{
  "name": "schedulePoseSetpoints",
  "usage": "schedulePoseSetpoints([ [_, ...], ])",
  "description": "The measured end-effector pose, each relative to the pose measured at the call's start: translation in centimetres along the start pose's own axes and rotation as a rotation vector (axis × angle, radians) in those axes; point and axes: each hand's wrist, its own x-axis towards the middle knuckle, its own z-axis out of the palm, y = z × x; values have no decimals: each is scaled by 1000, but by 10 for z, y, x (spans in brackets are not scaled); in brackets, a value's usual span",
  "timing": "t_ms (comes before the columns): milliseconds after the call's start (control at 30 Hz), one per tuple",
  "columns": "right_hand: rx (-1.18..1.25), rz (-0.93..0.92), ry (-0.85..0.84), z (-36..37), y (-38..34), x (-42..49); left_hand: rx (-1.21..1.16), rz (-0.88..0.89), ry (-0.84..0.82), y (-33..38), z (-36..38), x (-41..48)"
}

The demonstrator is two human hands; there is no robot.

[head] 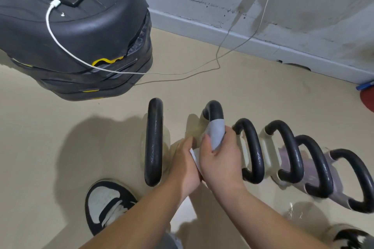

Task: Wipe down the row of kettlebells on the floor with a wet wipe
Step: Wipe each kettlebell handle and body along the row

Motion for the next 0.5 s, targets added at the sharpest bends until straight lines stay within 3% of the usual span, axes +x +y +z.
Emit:
schedulePoseSetpoints([
  [100,64,63,0,1,14,-15,-101,-86,-54,-4,-8,-9],
  [167,64,81,-28,2,23,-25,-77,-139,5,-4,-10,-16],
  [333,52,95,-99,2,43,-48,477,89,-1,-22,-27,-28],
  [500,35,83,-148,10,64,-53,697,239,85,-34,-30,-43],
])
